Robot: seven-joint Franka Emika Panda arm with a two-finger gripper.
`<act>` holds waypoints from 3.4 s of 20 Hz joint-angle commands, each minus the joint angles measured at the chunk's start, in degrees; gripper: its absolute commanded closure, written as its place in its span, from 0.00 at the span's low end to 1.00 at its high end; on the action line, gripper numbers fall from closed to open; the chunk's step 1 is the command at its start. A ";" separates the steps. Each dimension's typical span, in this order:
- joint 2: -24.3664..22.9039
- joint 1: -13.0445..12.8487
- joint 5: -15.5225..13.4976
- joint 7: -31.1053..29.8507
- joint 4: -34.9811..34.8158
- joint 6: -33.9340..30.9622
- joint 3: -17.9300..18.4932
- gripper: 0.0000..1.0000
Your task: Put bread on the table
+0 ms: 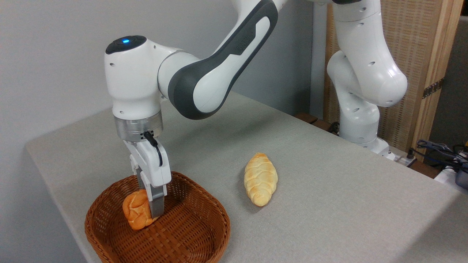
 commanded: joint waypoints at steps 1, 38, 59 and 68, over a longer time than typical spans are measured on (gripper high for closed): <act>-0.01 -0.01 0.21 0.48 0.17 1.16 0.08 0.62; -13.29 -5.99 0.83 -7.26 -12.23 -22.66 -0.09 0.00; -13.90 -4.32 -0.66 -7.69 1.92 -18.28 7.98 0.00; -13.46 -4.32 -0.40 -7.87 1.92 -17.74 7.82 0.00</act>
